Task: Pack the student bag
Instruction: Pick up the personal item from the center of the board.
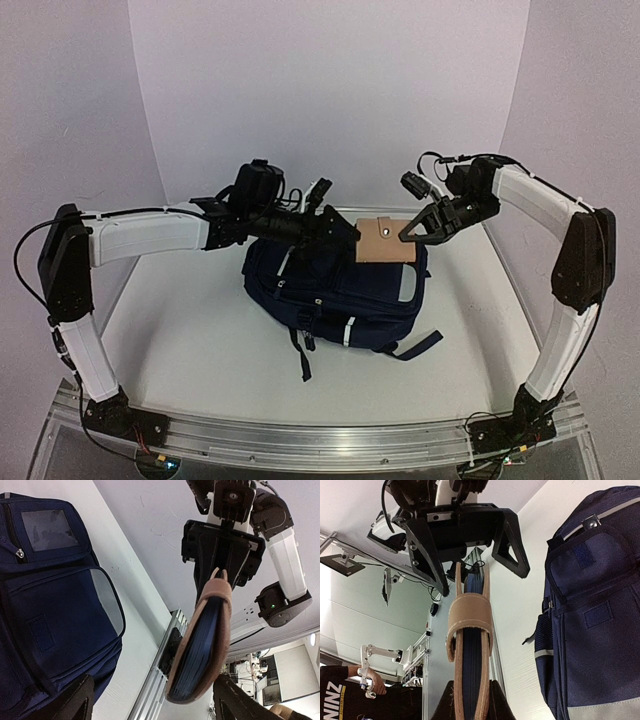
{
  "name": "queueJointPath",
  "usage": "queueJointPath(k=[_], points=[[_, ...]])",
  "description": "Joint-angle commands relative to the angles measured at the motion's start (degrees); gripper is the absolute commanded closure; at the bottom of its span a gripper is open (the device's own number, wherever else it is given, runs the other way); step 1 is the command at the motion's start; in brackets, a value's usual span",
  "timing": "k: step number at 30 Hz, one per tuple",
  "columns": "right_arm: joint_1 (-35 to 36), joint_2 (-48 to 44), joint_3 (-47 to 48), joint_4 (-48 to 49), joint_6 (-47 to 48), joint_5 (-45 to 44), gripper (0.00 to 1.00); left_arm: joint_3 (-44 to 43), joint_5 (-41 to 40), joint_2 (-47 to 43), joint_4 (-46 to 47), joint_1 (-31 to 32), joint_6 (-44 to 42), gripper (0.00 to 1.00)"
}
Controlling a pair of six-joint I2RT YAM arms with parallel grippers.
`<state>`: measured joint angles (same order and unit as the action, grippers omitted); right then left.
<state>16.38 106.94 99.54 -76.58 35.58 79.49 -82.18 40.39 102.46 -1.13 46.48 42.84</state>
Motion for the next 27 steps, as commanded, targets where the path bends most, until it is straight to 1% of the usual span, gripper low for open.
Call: queueJointPath(k=[1, 6, 11, 16, 19, 22, 24, 25, 26, 27], points=[[-0.50, -2.26, 0.10, -9.86, -0.31, 4.19, 1.00, -2.53, 2.52, 1.69, 5.84, 0.67, -1.09, 0.23], [-0.90, -1.91, 0.05, -9.67, -0.08, 4.62, 1.00, -3.71, 6.28, 3.38, 8.24, 0.82, -0.76, 0.37], [-0.92, -1.16, -0.48, -9.18, 0.10, 5.55, 1.00, -6.07, 8.01, 5.50, 7.93, 0.98, -0.54, 0.54], [-1.00, -0.59, -0.67, -8.79, -0.34, 4.71, 1.00, -7.58, 8.01, 6.10, 8.46, 0.99, -0.32, 0.61], [-1.09, -0.29, -0.77, -8.16, -1.22, 4.64, 1.00, -8.87, 8.41, 6.64, 8.30, 0.99, -0.50, 0.67], [-1.12, 0.31, -0.51, -7.45, -2.36, 4.04, 0.99, -9.62, 8.88, 7.00, 7.84, 1.00, -0.54, 0.78], [-1.21, 0.41, 0.03, -6.59, -3.35, 3.20, 0.96, -10.66, 9.15, 7.58, 6.99, 0.98, -0.69, 0.86], [-1.20, 0.37, 0.22, -5.99, -4.06, 2.76, 0.93, -11.18, 9.18, 7.87, 6.44, 0.98, -0.75, 0.90], [-1.18, 0.28, 0.33, -5.12, -5.12, 2.12, 0.86, -11.77, 9.05, 8.09, 5.59, 0.98, -0.78, 0.95], [-1.19, 0.16, 0.44, -4.08, -6.37, 1.05, 0.76, -12.21, 8.66, 8.15, 4.57, 0.97, -0.78, 0.98]])
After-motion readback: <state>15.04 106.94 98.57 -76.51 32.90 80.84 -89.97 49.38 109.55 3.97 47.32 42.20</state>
